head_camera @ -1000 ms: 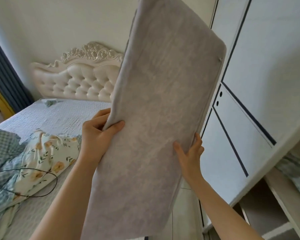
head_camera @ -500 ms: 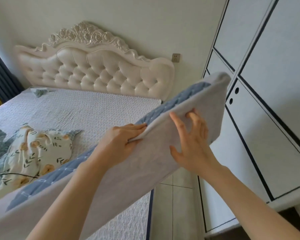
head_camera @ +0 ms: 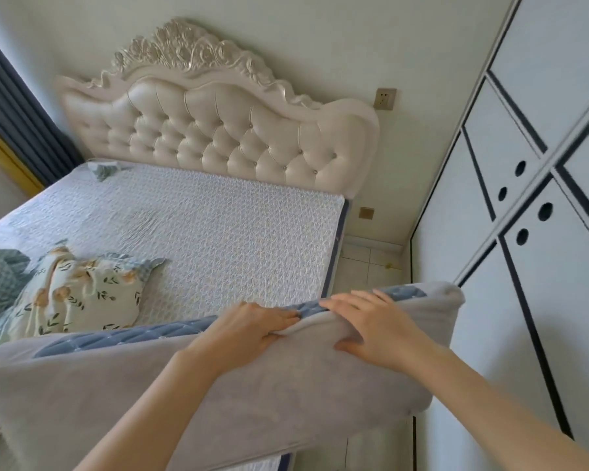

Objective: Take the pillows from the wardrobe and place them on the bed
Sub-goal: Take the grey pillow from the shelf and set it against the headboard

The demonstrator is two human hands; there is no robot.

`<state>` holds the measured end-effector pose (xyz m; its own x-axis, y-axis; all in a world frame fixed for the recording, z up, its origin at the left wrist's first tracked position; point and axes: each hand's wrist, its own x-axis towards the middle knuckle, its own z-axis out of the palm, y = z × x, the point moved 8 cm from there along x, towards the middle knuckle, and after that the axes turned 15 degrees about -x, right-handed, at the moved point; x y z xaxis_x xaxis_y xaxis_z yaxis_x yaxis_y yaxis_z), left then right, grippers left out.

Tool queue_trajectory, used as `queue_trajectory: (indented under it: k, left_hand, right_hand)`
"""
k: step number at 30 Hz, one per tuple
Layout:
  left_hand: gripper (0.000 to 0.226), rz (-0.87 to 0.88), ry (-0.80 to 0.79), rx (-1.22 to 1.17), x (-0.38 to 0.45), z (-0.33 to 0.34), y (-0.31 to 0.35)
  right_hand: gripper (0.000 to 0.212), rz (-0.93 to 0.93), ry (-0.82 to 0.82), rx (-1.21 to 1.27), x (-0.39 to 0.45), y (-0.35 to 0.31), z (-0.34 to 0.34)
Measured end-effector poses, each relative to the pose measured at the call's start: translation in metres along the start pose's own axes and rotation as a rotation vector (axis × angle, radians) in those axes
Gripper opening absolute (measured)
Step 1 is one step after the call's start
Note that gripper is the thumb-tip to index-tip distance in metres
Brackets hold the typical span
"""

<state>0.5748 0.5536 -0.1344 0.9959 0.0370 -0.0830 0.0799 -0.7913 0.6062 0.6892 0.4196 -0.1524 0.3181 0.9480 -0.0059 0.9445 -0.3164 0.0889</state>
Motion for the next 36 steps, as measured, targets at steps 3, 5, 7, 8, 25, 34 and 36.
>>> queue_trajectory:
  k: [3, 5, 7, 8, 25, 34, 36]
  left_hand:
    - [0.049, 0.028, 0.059, -0.007, 0.037, -0.004, -0.006]
    - [0.042, 0.036, 0.108, 0.028, 0.060, -0.005, -0.017]
    - [0.040, 0.020, 0.173, 0.106, 0.080, -0.008, -0.031]
    - [0.041, 0.020, 0.211, 0.145, 0.091, -0.011, -0.037]
    - [0.039, 0.057, 0.366, -0.012, 0.331, -0.091, -0.178]
    - [0.043, 0.070, 0.311, 0.020, 0.447, -0.146, -0.238]
    - [0.042, 0.079, 0.328, 0.047, 0.474, -0.159, -0.254]
  right_hand:
    - [0.066, 0.005, 0.116, -0.049, 0.021, 0.032, 0.009]
    - [0.067, 0.037, 0.187, -0.080, 0.036, 0.051, 0.013]
    - [0.064, 0.079, 0.245, -0.104, 0.051, 0.070, 0.014]
    - [0.061, 0.093, 0.269, -0.121, 0.060, 0.079, 0.014]
    - [0.054, 0.200, 0.361, -0.190, 0.277, 0.235, 0.044]
    - [0.052, 0.270, 0.269, -0.124, 0.393, 0.309, 0.058]
    - [0.052, 0.295, 0.242, -0.101, 0.421, 0.327, 0.064]
